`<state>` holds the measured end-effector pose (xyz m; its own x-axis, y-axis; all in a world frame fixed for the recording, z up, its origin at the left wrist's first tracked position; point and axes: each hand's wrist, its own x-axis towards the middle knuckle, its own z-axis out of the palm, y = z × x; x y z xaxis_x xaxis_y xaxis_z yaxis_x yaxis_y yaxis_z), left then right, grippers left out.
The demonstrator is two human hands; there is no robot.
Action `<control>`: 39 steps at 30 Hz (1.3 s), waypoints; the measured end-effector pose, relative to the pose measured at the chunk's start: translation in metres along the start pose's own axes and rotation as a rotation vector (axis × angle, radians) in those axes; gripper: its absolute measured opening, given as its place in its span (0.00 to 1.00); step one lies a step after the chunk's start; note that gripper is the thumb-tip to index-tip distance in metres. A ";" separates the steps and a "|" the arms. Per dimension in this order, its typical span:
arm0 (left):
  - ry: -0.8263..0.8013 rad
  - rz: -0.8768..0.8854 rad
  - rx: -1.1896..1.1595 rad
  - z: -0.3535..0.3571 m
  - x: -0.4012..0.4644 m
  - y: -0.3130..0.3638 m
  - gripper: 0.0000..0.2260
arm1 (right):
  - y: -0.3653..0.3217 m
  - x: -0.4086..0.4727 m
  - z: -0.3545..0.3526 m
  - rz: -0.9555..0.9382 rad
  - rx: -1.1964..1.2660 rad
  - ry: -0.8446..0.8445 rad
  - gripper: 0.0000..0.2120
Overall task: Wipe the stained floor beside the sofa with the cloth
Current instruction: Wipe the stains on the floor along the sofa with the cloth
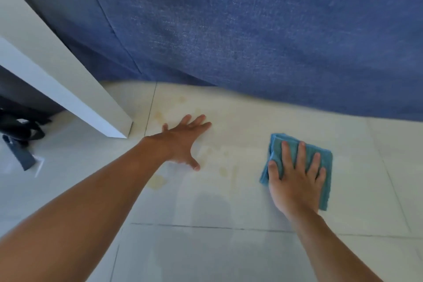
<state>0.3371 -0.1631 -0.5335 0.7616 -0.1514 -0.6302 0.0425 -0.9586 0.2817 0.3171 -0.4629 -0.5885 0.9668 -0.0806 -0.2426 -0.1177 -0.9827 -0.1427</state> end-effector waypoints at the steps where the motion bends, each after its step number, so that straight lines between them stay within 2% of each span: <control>1: -0.004 -0.003 0.007 0.001 0.000 0.001 0.55 | -0.022 0.006 -0.002 0.059 0.030 -0.061 0.31; 2: -0.009 -0.001 0.021 0.002 0.000 0.002 0.55 | -0.038 -0.003 0.002 0.039 0.052 -0.067 0.31; 4: -0.012 0.000 0.050 0.000 -0.001 0.004 0.55 | -0.045 -0.050 0.017 -0.170 0.037 0.020 0.31; 6: -0.013 -0.012 0.052 -0.005 -0.005 0.005 0.54 | -0.017 -0.092 0.017 -0.316 0.020 0.015 0.31; 7: -0.013 -0.010 0.058 -0.006 -0.006 0.006 0.54 | -0.002 -0.091 0.016 -0.315 -0.003 0.015 0.31; 9: 0.003 0.003 0.058 -0.004 -0.008 0.007 0.54 | 0.010 -0.055 0.010 -0.153 -0.030 0.025 0.32; 11: 0.029 0.001 0.060 0.002 -0.009 0.006 0.53 | -0.020 -0.017 0.004 0.051 0.034 -0.044 0.32; 12: 0.030 -0.005 0.058 0.004 -0.010 0.004 0.53 | -0.041 -0.020 0.007 0.042 0.040 -0.068 0.32; 14: 0.041 -0.013 0.057 0.007 -0.013 -0.005 0.55 | -0.061 -0.061 0.022 -0.234 0.028 0.000 0.31; 16: 0.058 -0.015 0.067 0.005 -0.020 -0.019 0.58 | -0.039 -0.101 0.024 -0.461 0.013 0.018 0.31; 18: 0.059 -0.005 0.066 0.006 -0.028 -0.027 0.60 | -0.005 -0.090 0.016 -0.411 -0.025 0.016 0.31; 19: 0.068 -0.004 0.067 0.010 -0.032 -0.030 0.60 | 0.002 -0.070 0.011 -0.311 -0.050 0.036 0.32; 22: 0.058 -0.022 0.080 0.022 -0.044 -0.035 0.61 | -0.043 -0.014 0.007 -0.058 0.025 -0.005 0.33; 23: 0.045 -0.026 0.086 0.025 -0.045 -0.035 0.61 | -0.065 -0.019 0.012 -0.070 0.029 -0.026 0.32; 25: 0.037 -0.035 0.114 0.025 -0.044 -0.039 0.60 | -0.083 -0.057 0.027 -0.292 0.028 0.009 0.31; 27: 0.030 -0.035 0.120 0.021 -0.042 -0.041 0.60 | -0.055 -0.105 0.032 -0.472 0.011 0.012 0.31; 30: 0.043 -0.025 0.073 0.021 -0.043 -0.045 0.60 | -0.018 -0.105 0.028 -0.361 -0.033 0.029 0.32; 32: 0.046 -0.031 0.047 0.022 -0.043 -0.044 0.60 | -0.044 -0.061 0.025 -0.160 0.000 0.041 0.34; 33: 0.045 -0.037 0.049 0.022 -0.042 -0.043 0.60 | -0.070 -0.049 0.021 -0.084 0.035 -0.027 0.34; 34: 0.038 -0.044 0.053 0.023 -0.042 -0.041 0.60 | -0.089 -0.052 0.022 -0.086 0.035 -0.050 0.34; 37: 0.031 -0.050 0.072 0.021 -0.043 -0.042 0.60 | -0.082 -0.104 0.036 -0.481 0.003 -0.015 0.31; 39: 0.028 -0.043 0.063 0.020 -0.045 -0.043 0.60 | -0.050 -0.109 0.031 -0.520 -0.031 -0.009 0.31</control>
<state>0.2884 -0.1205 -0.5320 0.7775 -0.1034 -0.6204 0.0356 -0.9775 0.2077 0.2106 -0.4001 -0.5849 0.8935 0.4211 -0.1558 0.3846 -0.8969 -0.2183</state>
